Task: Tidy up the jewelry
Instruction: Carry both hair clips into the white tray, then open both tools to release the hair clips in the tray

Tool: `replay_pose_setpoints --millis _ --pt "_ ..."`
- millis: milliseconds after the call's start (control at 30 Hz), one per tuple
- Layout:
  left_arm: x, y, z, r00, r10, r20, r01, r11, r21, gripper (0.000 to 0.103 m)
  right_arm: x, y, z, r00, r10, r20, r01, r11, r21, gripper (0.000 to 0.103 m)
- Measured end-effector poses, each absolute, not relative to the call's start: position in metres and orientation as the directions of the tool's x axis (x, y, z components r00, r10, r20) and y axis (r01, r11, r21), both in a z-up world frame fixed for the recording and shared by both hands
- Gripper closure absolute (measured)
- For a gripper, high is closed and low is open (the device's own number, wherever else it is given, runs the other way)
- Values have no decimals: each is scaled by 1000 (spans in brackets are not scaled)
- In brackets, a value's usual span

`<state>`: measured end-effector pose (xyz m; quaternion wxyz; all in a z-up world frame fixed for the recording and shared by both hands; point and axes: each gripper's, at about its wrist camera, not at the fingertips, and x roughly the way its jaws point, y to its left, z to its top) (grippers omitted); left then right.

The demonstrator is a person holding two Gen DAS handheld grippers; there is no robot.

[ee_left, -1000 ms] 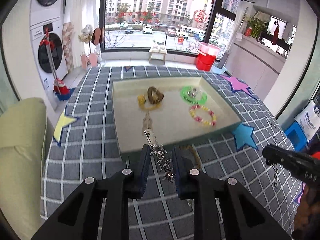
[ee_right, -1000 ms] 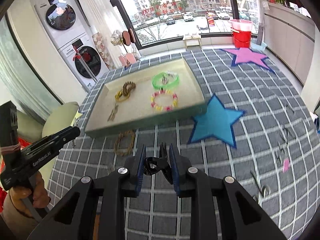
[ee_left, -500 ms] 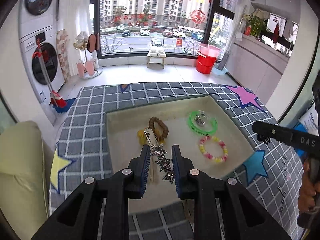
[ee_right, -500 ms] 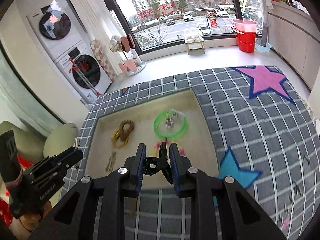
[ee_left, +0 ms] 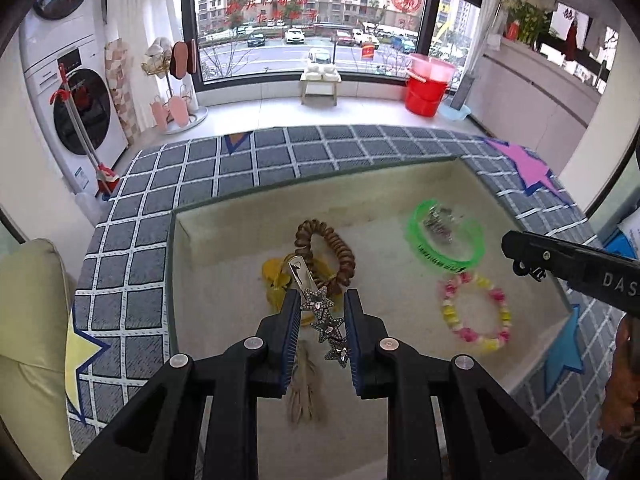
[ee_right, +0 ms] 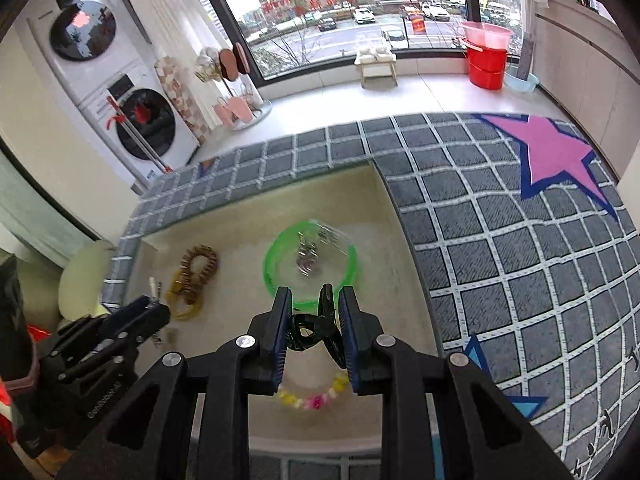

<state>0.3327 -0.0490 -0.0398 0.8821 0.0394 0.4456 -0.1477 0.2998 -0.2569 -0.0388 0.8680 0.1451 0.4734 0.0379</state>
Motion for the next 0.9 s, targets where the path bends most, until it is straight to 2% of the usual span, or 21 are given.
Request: replay_pose_setpoints --millis 200,633,733,900 --pt "335 -54 -55 549 -184 -815 300 954 -14 67 304 -256 -59 530 173 -830 77 965 251 77" --pt "331 -62 -61 561 -123 -819 300 952 63 66 305 -257 -68 522 191 -832 85 958 273 74" --pt "330 -64 -61 562 -116 -819 297 952 69 66 305 -254 -69 513 210 -832 73 955 287 66" --pt "328 -67 -60 566 -105 -818 297 951 83 66 304 -248 -66 517 257 -817 42 945 324 41"
